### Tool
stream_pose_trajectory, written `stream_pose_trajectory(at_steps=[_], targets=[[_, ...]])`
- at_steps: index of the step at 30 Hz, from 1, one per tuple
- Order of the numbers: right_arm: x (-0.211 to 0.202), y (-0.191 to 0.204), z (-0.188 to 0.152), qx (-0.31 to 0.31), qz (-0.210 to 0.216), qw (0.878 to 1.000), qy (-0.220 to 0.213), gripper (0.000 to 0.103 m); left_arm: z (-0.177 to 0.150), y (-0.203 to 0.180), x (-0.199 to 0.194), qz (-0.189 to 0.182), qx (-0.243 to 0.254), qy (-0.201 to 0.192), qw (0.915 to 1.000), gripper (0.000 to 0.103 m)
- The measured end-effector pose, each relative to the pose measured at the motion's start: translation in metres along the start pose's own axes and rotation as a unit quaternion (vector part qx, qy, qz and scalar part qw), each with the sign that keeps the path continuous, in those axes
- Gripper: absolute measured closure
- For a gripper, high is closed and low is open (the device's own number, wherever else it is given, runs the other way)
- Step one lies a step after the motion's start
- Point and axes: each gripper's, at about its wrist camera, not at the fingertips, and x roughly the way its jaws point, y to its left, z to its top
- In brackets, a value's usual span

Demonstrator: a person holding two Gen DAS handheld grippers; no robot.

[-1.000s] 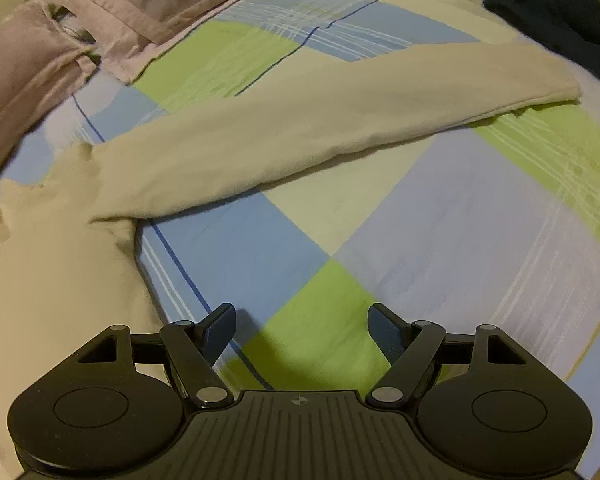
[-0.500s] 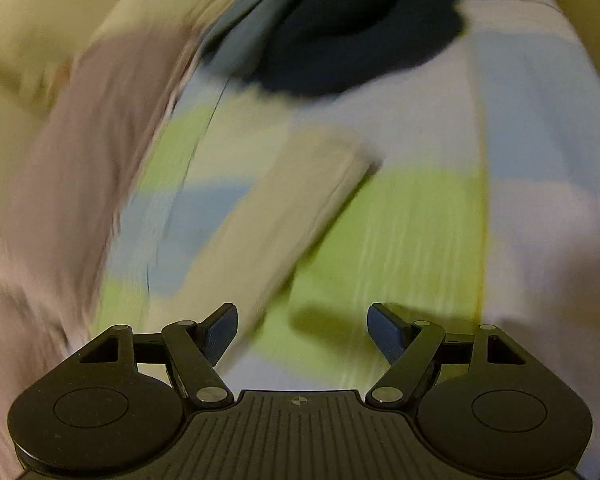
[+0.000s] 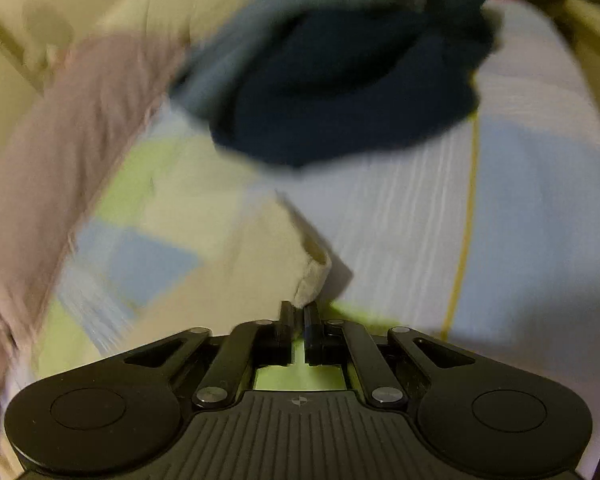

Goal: Fold clothes

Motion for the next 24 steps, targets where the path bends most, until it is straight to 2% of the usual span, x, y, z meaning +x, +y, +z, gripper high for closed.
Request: stream_pose_trajectory(at_steps=[1,2,3,4,5,7,9,11,13,15,19,21,24], targets=[[-0.001,0.006,0.003,-0.013,-0.009,1.0,0.007,0.095,0.004,0.0,0.0,0.002,0.009,-0.003,1.0,0.093],[-0.004,0.017,0.006,-0.035,-0.025,0.999,0.013,0.084,0.008,-0.001,0.0,0.004,0.018,-0.006,0.9998,0.092],[-0.008,0.03,0.008,-0.059,-0.045,0.997,0.02,0.056,0.013,-0.002,0.0,0.004,0.027,-0.009,0.9996,0.09],[-0.016,0.042,0.006,-0.093,-0.063,0.994,0.005,0.042,0.021,-0.004,0.0,0.002,0.035,-0.013,0.9993,0.088],[-0.026,0.054,0.003,-0.131,-0.082,0.988,-0.018,0.042,0.03,-0.007,0.001,-0.003,0.045,-0.018,0.9988,0.086],[-0.037,0.087,-0.006,-0.204,-0.073,0.975,-0.042,0.042,0.051,-0.018,0.005,-0.012,0.075,-0.029,0.9967,0.084],[-0.023,0.134,-0.025,-0.259,-0.007,0.966,-0.009,0.042,0.074,-0.034,0.014,-0.023,0.113,-0.04,0.9925,0.081],[-0.006,0.183,-0.046,-0.309,0.066,0.948,0.032,0.042,0.099,-0.054,0.028,-0.038,0.155,-0.049,0.986,0.07],[0.011,0.231,-0.067,-0.355,0.138,0.922,0.073,0.042,0.123,-0.074,0.045,-0.048,0.192,-0.054,0.9787,0.067],[0.03,0.281,-0.093,-0.398,0.202,0.888,0.11,0.043,0.145,-0.091,0.064,-0.068,0.222,-0.047,0.9715,0.067],[0.073,0.374,-0.152,-0.462,0.262,0.832,0.158,0.042,0.178,-0.117,0.101,-0.107,0.27,-0.02,0.9566,0.062],[0.083,0.383,-0.162,-0.468,0.268,0.827,0.159,0.042,0.186,-0.126,0.118,-0.124,0.297,0.003,0.9468,0.062],[0.095,0.388,-0.173,-0.472,0.275,0.823,0.155,0.042,0.187,-0.136,0.141,-0.128,0.336,0.019,0.9329,0.065]])
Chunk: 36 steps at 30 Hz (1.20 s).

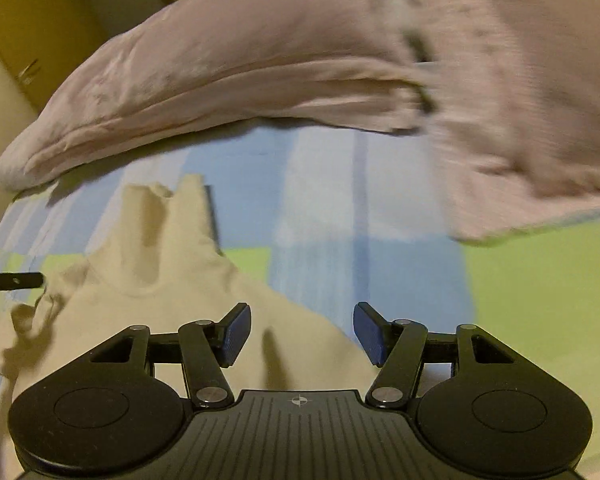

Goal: Fold clothes

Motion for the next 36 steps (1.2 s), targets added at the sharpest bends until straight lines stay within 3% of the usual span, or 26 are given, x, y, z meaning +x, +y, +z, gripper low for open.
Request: stream_pose_trajectory(at_steps=[1,2,3,5,8,11,14,16,18,20,23,27,28,29,30,34,36], targets=[[0.006,0.001,0.0,-0.002,0.001,1.0,-0.002,0.043,0.0,0.001,0.006,-0.005,0.008,0.002,1.0,0.072],[0.012,0.002,-0.001,-0.004,0.003,1.0,-0.003,0.054,0.0,0.002,0.012,-0.015,0.013,0.004,0.9998,0.097],[0.017,0.002,-0.001,-0.006,0.004,1.0,-0.005,0.101,0.0,0.002,0.015,-0.026,0.017,-0.001,0.9995,0.098],[0.029,0.004,-0.002,-0.011,0.007,1.0,-0.008,0.1,-0.003,0.001,0.014,-0.048,0.026,-0.024,0.9982,0.099],[0.046,0.006,-0.003,-0.017,0.011,1.0,-0.012,0.1,-0.012,0.006,0.023,-0.024,0.035,-0.035,0.9985,0.096],[0.063,0.009,-0.005,-0.024,0.016,0.999,-0.017,0.1,-0.014,0.024,0.028,-0.042,-0.033,-0.036,0.9979,0.094],[0.077,0.016,0.01,-0.019,0.034,0.999,-0.013,0.093,0.0,0.013,0.017,-0.023,-0.04,-0.031,0.9985,0.092],[0.086,0.02,0.021,-0.015,0.048,0.999,-0.01,0.059,0.013,0.01,0.006,-0.042,-0.059,-0.052,0.996,0.09],[0.096,0.025,0.032,-0.011,0.061,0.998,-0.007,0.05,0.028,0.009,0.006,-0.064,-0.078,-0.067,0.9926,0.081],[0.105,0.03,0.043,-0.007,0.074,0.997,-0.004,0.05,0.044,0.005,0.017,-0.088,-0.09,-0.067,0.9899,0.078],[0.118,0.038,0.059,-0.001,0.094,0.996,0.0,0.05,0.067,-0.013,0.058,-0.127,-0.089,-0.022,0.9877,0.077],[0.136,0.047,0.081,0.007,0.12,0.993,0.006,0.051,0.074,-0.036,0.096,-0.121,-0.061,0.014,0.9906,0.08],[0.141,0.05,0.087,0.009,0.127,0.992,0.008,0.055,0.073,-0.041,0.1,-0.116,-0.052,0.009,0.9919,0.088],[0.146,0.051,0.089,0.01,0.128,0.992,0.011,0.072,0.073,-0.042,0.102,-0.116,-0.049,0.003,0.992,0.103],[0.15,0.052,0.089,0.011,0.128,0.992,0.016,0.098,0.073,-0.04,0.101,-0.119,-0.053,-0.007,0.9914,0.103],[0.14,0.041,0.087,0.033,0.138,0.99,-0.016,0.098,0.074,-0.026,0.095,-0.131,-0.08,-0.042,0.9872,0.103],[0.142,0.035,0.085,0.046,0.136,0.99,-0.011,0.098,0.073,-0.02,0.094,-0.133,-0.094,-0.048,0.9855,0.103]])
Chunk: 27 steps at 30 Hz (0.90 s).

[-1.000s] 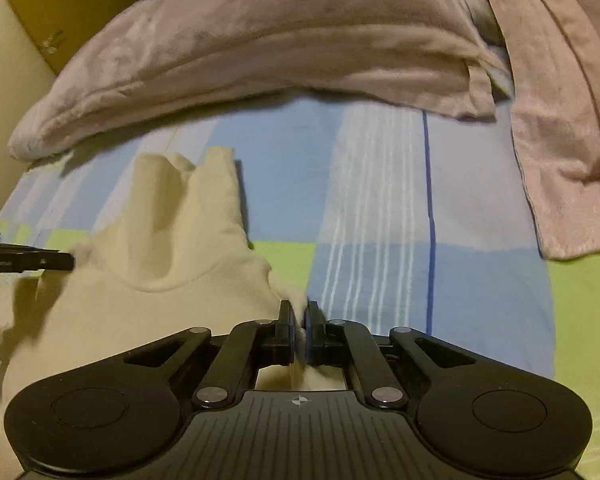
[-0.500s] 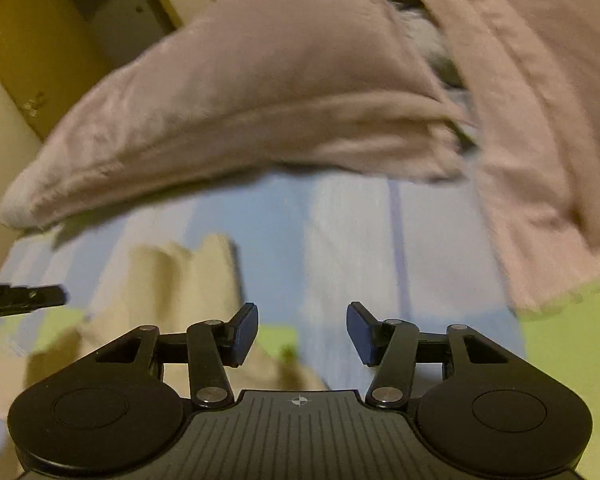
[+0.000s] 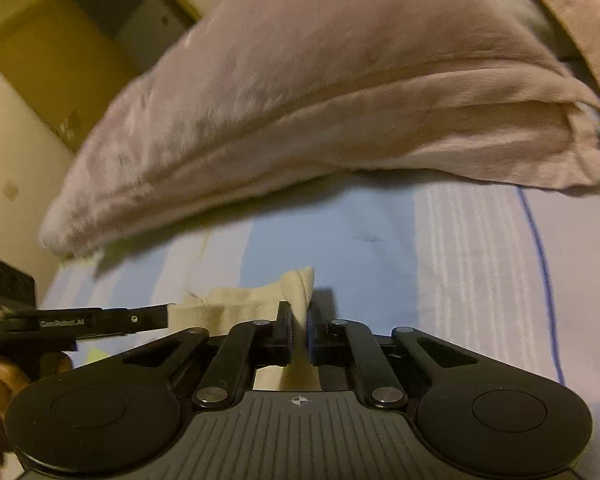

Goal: Fold clothes

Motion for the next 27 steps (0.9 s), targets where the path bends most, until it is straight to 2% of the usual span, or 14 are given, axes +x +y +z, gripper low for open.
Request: stream_pose_trajectory(at_steps=[1,3,4,6,7,8,9,10,14,16,22,23,25,27], targets=[[0.001,-0.003,-0.001,0.007,-0.002,1.0,0.003,0.098,-0.001,0.0,-0.001,0.004,-0.003,0.001,1.0,0.103],[0.001,-0.006,-0.003,0.016,-0.003,1.0,0.005,0.097,-0.003,0.0,-0.003,0.021,-0.004,0.003,0.9998,0.086],[0.001,-0.005,-0.003,0.018,-0.002,1.0,0.003,0.089,-0.004,0.001,-0.003,0.023,-0.004,0.004,0.9997,0.074],[0.001,-0.003,-0.002,0.021,0.001,1.0,-0.001,0.078,-0.007,0.002,0.0,0.018,-0.004,0.007,0.9998,0.076],[0.002,-0.002,-0.002,0.023,0.002,1.0,-0.003,0.078,-0.008,0.002,0.003,0.013,-0.001,0.009,0.9999,0.085],[0.002,-0.001,-0.002,0.024,0.003,1.0,-0.005,0.078,-0.008,0.0,0.006,0.006,0.005,0.011,0.9999,0.102],[0.003,0.002,-0.002,0.017,-0.001,1.0,-0.004,0.079,-0.007,-0.002,0.008,0.003,0.013,0.012,0.9998,0.103],[0.004,0.006,-0.003,0.005,-0.013,1.0,-0.004,0.098,-0.007,-0.005,0.009,0.007,0.024,0.008,0.9997,0.103],[-0.008,0.014,-0.006,-0.012,-0.027,0.999,-0.027,0.098,-0.009,-0.001,-0.003,0.018,0.042,-0.057,0.9973,0.103],[-0.017,0.017,-0.009,-0.014,-0.037,0.999,-0.035,0.098,-0.013,0.006,0.008,0.037,0.039,-0.042,0.9977,0.101],[-0.044,0.028,-0.018,-0.022,-0.067,0.996,-0.06,0.096,-0.014,-0.008,0.007,0.076,0.083,-0.071,0.9911,0.099],[-0.048,0.03,-0.02,-0.023,-0.072,0.995,-0.064,0.092,-0.014,-0.009,-0.001,0.094,0.077,-0.088,0.9886,0.099],[-0.057,0.034,-0.023,-0.026,-0.082,0.994,-0.072,0.048,-0.015,-0.002,-0.022,0.116,0.044,-0.123,0.9847,0.097],[-0.066,0.037,-0.026,-0.028,-0.092,0.992,-0.081,0.044,-0.022,0.001,-0.047,0.101,0.024,-0.137,0.9851,0.098]])
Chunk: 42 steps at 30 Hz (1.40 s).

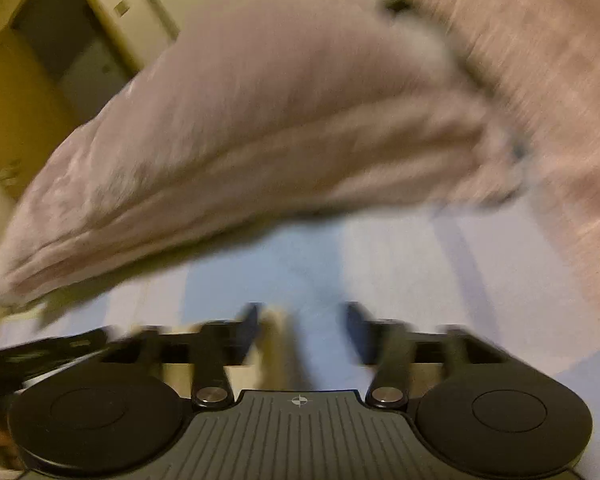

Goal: Fold clothes

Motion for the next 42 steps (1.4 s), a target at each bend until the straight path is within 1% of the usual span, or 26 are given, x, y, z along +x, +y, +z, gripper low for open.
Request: stream_pose_trajectory(at_steps=[2,3,4,5,6,7,8,9,11,13,14,17,18,20,23,26,28,31,33,34,35,36,37,38,40,42], targets=[[-0.01,0.002,-0.001,-0.003,-0.01,1.0,-0.008,0.044,-0.007,-0.003,-0.024,-0.029,0.014,0.009,0.9994,0.103],[-0.015,0.003,-0.002,-0.004,-0.015,1.0,-0.012,0.047,-0.015,-0.008,-0.036,-0.046,0.031,0.02,0.9983,0.103],[-0.019,0.004,-0.003,-0.005,-0.02,1.0,-0.017,0.062,-0.026,-0.014,-0.043,-0.056,0.054,0.037,0.9963,0.103],[-0.022,0.009,-0.012,-0.021,-0.026,0.999,0.001,0.066,-0.038,-0.019,-0.046,-0.06,0.075,0.055,0.9938,0.103],[-0.023,0.014,-0.024,-0.041,-0.033,0.998,0.027,0.066,-0.05,-0.024,-0.049,-0.064,0.096,0.074,0.9906,0.103],[-0.024,0.02,-0.036,-0.061,-0.039,0.996,0.053,0.066,-0.063,-0.026,-0.048,-0.052,0.124,0.093,0.9865,0.103],[-0.025,0.026,-0.049,-0.081,-0.045,0.993,0.078,0.066,-0.074,-0.024,-0.044,-0.029,0.145,0.106,0.9832,0.103],[-0.027,0.024,-0.06,-0.102,-0.062,0.99,0.079,0.066,-0.081,-0.017,-0.044,-0.018,0.145,0.106,0.9836,0.102],[-0.033,0.016,-0.081,-0.144,-0.102,0.982,0.062,0.066,-0.078,-0.004,-0.053,-0.004,0.106,0.091,0.9902,0.102],[-0.048,0.009,-0.077,-0.128,-0.12,0.983,0.057,0.066,-0.072,0.004,-0.072,0.019,0.093,0.069,0.9931,0.103],[-0.057,0.008,-0.074,-0.111,-0.124,0.985,0.054,0.066,-0.073,0.005,-0.083,0.018,0.093,0.065,0.9934,0.103],[-0.088,0.014,-0.069,-0.072,-0.127,0.988,0.047,0.066,-0.084,0.001,-0.116,-0.001,0.091,0.077,0.9928,0.103],[-0.099,0.021,-0.072,-0.067,-0.121,0.989,0.045,0.066,-0.091,-0.003,-0.126,-0.006,0.097,0.087,0.9915,0.103],[-0.112,0.039,-0.087,-0.066,-0.115,0.989,0.063,0.066,-0.117,-0.009,-0.149,-0.016,0.116,0.121,0.9858,0.103],[-0.139,0.06,-0.144,-0.089,-0.149,0.978,0.117,0.066,-0.171,-0.004,-0.194,0.0,0.134,0.16,0.978,0.103],[-0.191,0.076,-0.2,-0.117,-0.186,0.966,0.134,0.066,-0.207,0.004,-0.248,0.008,0.129,0.167,0.9775,0.103],[-0.229,0.084,-0.233,-0.129,-0.213,0.958,0.143,0.066,-0.225,0.014,-0.283,0.018,0.115,0.185,0.9758,0.103],[-0.276,0.077,-0.261,-0.046,-0.249,0.952,0.173,0.066,-0.243,0.022,-0.323,0.027,0.122,0.234,0.9643,0.102],[-0.293,0.08,-0.269,-0.019,-0.273,0.943,0.19,0.066,-0.246,0.028,-0.34,0.033,0.122,0.258,0.9578,0.103],[-0.297,0.084,-0.271,-0.014,-0.285,0.939,0.195,0.066,-0.242,0.028,-0.347,0.035,0.12,0.259,0.9578,0.103],[-0.301,0.088,-0.272,-0.009,-0.296,0.934,0.2,0.066,-0.236,0.027,-0.354,0.036,0.116,0.247,0.9613,0.103],[-0.302,0.095,-0.27,-0.014,-0.308,0.931,0.197,0.066,-0.229,0.025,-0.359,0.035,0.109,0.227,0.9672,0.103],[-0.301,0.104,-0.265,-0.024,-0.312,0.933,0.177,0.066,-0.221,0.022,-0.362,0.034,0.099,0.206,0.973,0.103],[-0.3,0.112,-0.261,-0.031,-0.307,0.938,0.157,0.066,-0.218,0.018,-0.361,0.031,0.091,0.194,0.9763,0.103],[-0.291,0.124,-0.254,-0.034,-0.277,0.951,0.134,0.066,-0.216,0.008,-0.354,0.023,0.078,0.182,0.9798,0.103],[-0.297,0.125,-0.264,-0.041,-0.261,0.954,0.144,0.066,-0.229,-0.002,-0.343,0.022,0.065,0.202,0.977,0.102]])
